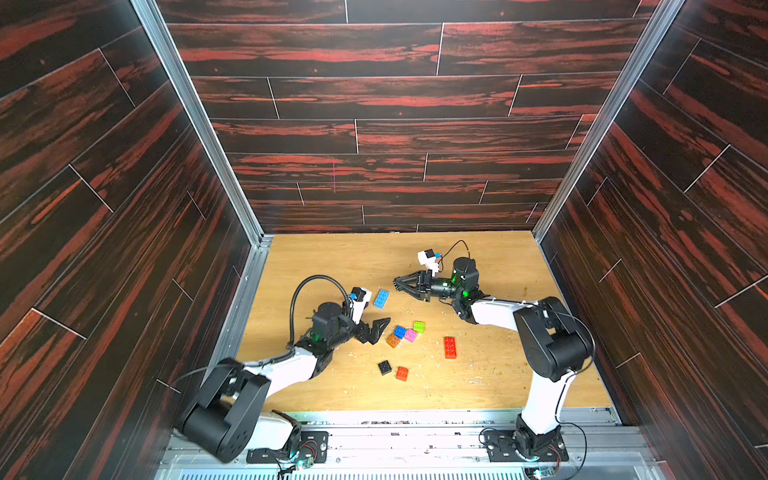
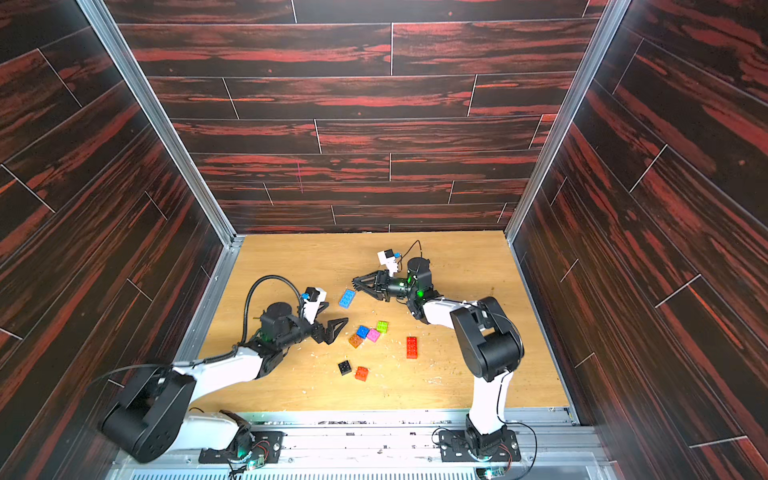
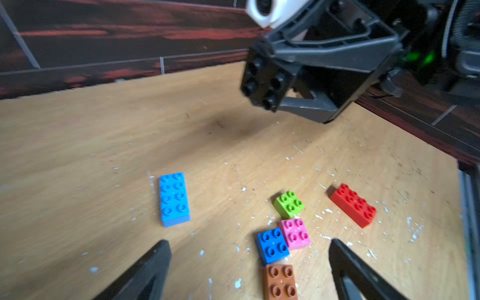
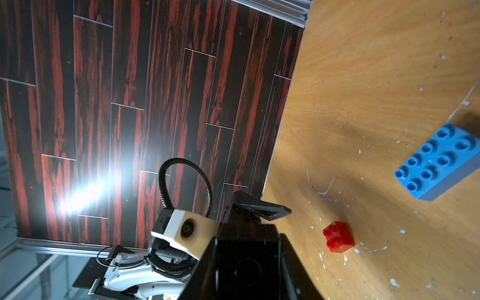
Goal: Assemble the letter v with lego
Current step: Pick up the lego brick from the center of the board.
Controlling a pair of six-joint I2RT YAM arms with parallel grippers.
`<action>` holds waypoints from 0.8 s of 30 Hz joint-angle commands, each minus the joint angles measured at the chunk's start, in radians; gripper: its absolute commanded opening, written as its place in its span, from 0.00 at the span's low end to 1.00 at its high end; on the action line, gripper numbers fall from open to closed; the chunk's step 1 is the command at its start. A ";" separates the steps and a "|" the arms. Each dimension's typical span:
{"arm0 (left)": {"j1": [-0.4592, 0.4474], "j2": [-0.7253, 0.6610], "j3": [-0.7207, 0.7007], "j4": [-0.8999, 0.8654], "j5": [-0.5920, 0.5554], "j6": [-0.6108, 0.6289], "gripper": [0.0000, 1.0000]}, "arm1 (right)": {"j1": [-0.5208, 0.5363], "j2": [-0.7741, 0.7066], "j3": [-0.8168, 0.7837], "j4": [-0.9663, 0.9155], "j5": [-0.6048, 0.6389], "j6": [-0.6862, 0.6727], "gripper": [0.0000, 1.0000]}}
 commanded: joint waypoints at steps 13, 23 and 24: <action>0.004 0.204 0.291 -0.045 0.259 0.091 0.75 | 0.004 0.057 -0.084 0.270 -0.037 0.193 0.29; 0.005 0.209 0.324 -0.067 0.234 0.146 0.73 | 0.005 0.061 -0.123 0.265 -0.075 0.219 0.29; 0.005 0.206 0.322 -0.066 0.234 0.151 0.73 | 0.005 0.061 -0.128 0.280 -0.078 0.230 0.29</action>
